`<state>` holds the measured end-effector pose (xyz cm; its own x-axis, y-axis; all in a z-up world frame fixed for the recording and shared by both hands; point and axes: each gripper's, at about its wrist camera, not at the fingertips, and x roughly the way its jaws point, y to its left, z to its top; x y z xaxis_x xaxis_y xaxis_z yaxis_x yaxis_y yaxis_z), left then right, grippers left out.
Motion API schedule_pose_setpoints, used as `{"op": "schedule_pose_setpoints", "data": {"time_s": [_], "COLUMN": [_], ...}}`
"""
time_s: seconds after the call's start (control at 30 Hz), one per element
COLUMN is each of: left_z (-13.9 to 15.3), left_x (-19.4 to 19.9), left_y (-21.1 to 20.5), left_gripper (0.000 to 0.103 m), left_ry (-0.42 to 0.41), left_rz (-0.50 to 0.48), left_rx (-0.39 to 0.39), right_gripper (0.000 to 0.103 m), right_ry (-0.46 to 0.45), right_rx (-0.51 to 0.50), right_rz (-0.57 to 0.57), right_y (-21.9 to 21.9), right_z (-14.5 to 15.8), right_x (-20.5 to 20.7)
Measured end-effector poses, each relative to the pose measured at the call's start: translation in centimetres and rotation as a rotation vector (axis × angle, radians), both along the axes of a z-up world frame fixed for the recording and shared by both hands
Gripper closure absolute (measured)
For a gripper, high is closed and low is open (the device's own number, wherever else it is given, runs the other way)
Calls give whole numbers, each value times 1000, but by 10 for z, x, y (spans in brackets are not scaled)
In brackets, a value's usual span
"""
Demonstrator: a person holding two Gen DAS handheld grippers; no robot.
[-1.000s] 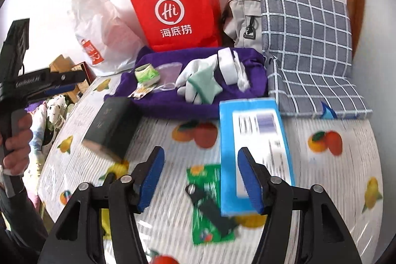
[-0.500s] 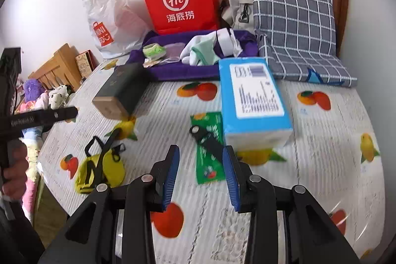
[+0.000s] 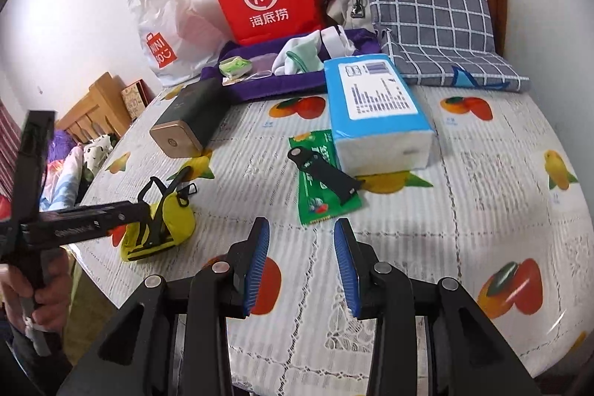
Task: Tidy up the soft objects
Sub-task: 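Grasp the yellow mesh bag with the left tool while the right tool grasps the black strap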
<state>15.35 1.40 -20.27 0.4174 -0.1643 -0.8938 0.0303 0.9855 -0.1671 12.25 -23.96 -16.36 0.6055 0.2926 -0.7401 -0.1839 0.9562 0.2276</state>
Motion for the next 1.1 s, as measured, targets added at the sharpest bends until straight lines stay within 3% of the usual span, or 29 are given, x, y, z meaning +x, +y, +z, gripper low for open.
{"op": "schedule_pose_setpoints", "data": {"time_s": [0.17, 0.23, 0.43, 0.5, 0.73, 0.9, 1.0, 1.1], "left_z": [-14, -17, 2, 6, -13, -17, -17, -17], "left_x": [7, 14, 13, 13, 18, 22, 23, 24], "left_y": [-9, -10, -1, 2, 13, 4, -5, -3], "left_gripper": [61, 80, 83, 93, 92, 68, 68, 68], "left_ry": [-18, -22, -68, -74, -27, -41, -69, -79], "left_rz": [1, 2, 5, 2, 12, -31, -45, -44], "left_rx": [12, 4, -17, -28, -63, -96, -52, -62], "right_gripper": [66, 66, 66, 66, 66, 66, 66, 66], "right_ry": [5, 9, 22, 15, 29, 28, 35, 58], "right_rx": [25, 31, 26, 1, -35, -51, -52, -85], "right_rz": [-26, -32, -32, -32, -34, -32, -17, -29], "right_y": [-12, -15, -18, -17, -14, -11, -4, 5], "right_z": [-8, -11, -20, -21, -32, -36, -41, -51], "right_x": [-3, -2, 5, 7, 28, 45, 57, 71]}}
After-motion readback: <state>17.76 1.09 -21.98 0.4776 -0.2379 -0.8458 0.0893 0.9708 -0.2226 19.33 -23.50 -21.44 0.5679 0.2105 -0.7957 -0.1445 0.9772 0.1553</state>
